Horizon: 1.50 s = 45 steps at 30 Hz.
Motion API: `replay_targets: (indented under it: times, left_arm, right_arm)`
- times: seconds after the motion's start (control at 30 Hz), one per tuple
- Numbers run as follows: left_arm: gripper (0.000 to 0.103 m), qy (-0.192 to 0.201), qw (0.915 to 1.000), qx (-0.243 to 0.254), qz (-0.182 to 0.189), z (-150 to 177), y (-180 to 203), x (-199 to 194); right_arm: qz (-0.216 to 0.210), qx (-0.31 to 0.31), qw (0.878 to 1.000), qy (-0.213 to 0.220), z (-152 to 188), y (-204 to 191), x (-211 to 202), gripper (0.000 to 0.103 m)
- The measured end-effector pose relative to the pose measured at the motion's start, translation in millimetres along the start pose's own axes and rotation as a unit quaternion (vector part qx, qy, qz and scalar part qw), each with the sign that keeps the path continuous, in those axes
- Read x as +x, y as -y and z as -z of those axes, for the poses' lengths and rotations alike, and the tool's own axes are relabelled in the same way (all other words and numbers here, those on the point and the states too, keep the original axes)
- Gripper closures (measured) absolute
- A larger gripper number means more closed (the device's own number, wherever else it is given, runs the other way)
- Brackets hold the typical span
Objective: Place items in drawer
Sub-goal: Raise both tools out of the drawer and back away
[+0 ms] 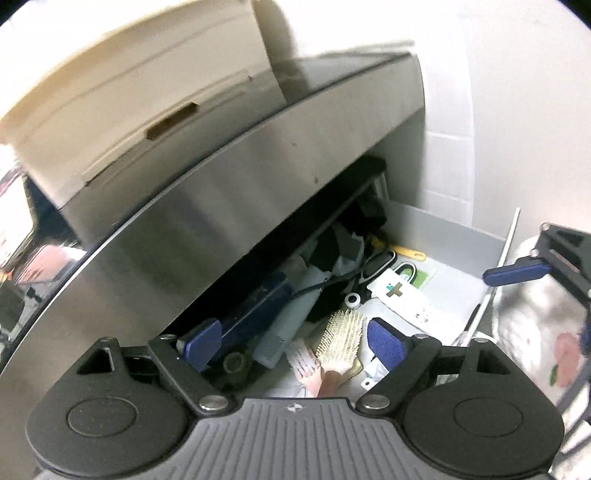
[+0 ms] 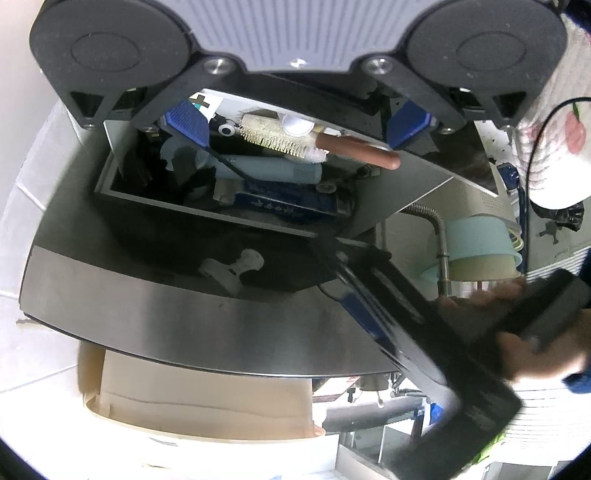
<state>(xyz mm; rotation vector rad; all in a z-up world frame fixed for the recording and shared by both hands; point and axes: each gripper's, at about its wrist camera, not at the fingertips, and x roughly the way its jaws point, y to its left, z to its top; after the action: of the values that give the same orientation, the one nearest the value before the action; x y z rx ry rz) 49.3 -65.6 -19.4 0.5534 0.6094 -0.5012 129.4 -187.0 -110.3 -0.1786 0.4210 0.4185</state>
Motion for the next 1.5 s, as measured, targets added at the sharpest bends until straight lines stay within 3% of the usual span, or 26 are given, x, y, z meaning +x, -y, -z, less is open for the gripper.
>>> replay_targets:
  times: [0.23, 0.3, 0.47, 0.67, 0.8, 0.9, 1.03, 1.27, 1.5]
  left_arm:
    - [0.016, 0.04, 0.9948, -0.094, 0.001, 22.8, -17.0, -29.9]
    - [0.014, 0.059, 0.9921, -0.11, -0.015, 31.1, -20.2, -40.9]
    - [0.005, 0.101, 0.9845, -0.126, -0.068, 57.6, -27.2, -62.9]
    - [0.003, 0.137, 0.9734, -0.16, -0.091, 91.4, -39.6, -77.7]
    - [0.0, 0.152, 0.9696, -0.157, -0.111, 113.1, -37.0, -81.4]
    - [0.0, 0.187, 0.963, -0.149, -0.125, 135.1, -26.6, -86.5]
    - [0.0, 0.216, 0.9571, -0.159, -0.11, 158.4, -17.0, -91.5]
    - [0.0, 0.231, 0.9447, -0.218, -0.082, 195.5, -18.8, -93.2]
    - [0.0, 0.249, 0.9357, -0.238, -0.077, 209.3, -22.4, -102.1]
  right_arm:
    - [0.003, -0.013, 1.0, -0.01, 0.2, -3.2, 3.9, 0.0]
    - [0.003, -0.018, 1.0, -0.013, 0.4, -4.6, 4.8, 0.0]
    - [0.002, -0.031, 0.999, -0.021, 0.4, -8.4, 7.6, 0.0]
    - [0.004, -0.044, 0.999, -0.031, 0.3, -12.9, 11.9, 0.0]
    - [0.004, -0.05, 0.998, -0.036, 0.5, -14.7, 13.5, 0.0]
    - [0.004, -0.048, 0.998, -0.038, 0.4, -13.9, 13.7, 0.0]
    - [0.004, -0.039, 0.998, -0.039, -0.1, -11.0, 14.1, 0.0]
    - [0.005, -0.028, 0.999, -0.046, -0.2, -7.3, 16.6, 0.0]
    - [0.007, -0.035, 0.998, -0.048, 0.4, -9.5, 16.6, 0.0]
